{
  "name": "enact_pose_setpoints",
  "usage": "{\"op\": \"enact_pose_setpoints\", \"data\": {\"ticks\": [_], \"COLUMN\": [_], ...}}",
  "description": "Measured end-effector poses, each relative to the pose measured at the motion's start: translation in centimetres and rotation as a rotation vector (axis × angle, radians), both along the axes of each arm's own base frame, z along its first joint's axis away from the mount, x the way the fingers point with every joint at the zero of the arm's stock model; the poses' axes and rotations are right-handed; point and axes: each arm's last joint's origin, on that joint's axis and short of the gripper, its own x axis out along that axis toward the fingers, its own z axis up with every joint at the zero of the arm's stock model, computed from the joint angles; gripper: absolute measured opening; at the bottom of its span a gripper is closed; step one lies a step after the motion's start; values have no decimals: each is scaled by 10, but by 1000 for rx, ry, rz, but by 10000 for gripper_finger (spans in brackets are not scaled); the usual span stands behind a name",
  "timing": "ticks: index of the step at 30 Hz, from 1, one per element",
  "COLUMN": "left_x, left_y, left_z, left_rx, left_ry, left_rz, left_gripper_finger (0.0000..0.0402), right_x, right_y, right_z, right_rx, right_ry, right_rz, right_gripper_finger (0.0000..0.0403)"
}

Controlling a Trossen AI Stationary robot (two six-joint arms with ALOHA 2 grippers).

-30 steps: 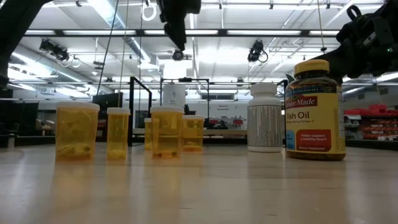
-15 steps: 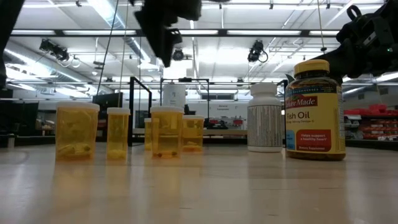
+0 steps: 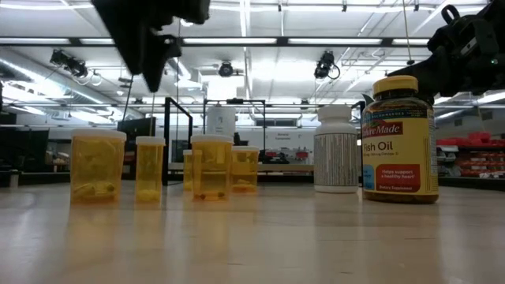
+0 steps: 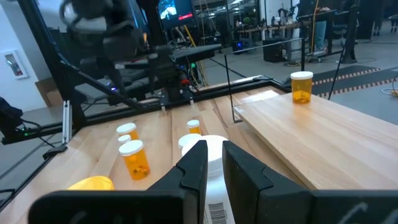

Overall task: Pick and place medicine bottles onto shelf by color
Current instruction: Put the bottom left big orange pill bottle on the shelf

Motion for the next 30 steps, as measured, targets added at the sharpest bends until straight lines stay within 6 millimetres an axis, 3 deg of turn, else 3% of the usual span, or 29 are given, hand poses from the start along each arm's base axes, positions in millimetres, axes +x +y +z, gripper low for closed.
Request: {"op": "enact_pose_setpoints", "data": {"ticks": [7, 20, 30], "left_x": [-15, -15, -12], "left_y": [-25, -61, -68], "left_z": [-24, -33, -53], "left_rx": [-2, -42, -1], "left_ry": [72, 21, 104], "left_rz": [33, 81, 97], "left_gripper_finger": [275, 275, 275], "right_x": [0, 0, 0], "right_y": [0, 0, 0], "right_z": [0, 0, 2], "right_rx": [0, 0, -2], "right_ry": [0, 0, -17], "right_rz": [0, 0, 0], "right_gripper_finger": [57, 57, 57]}}
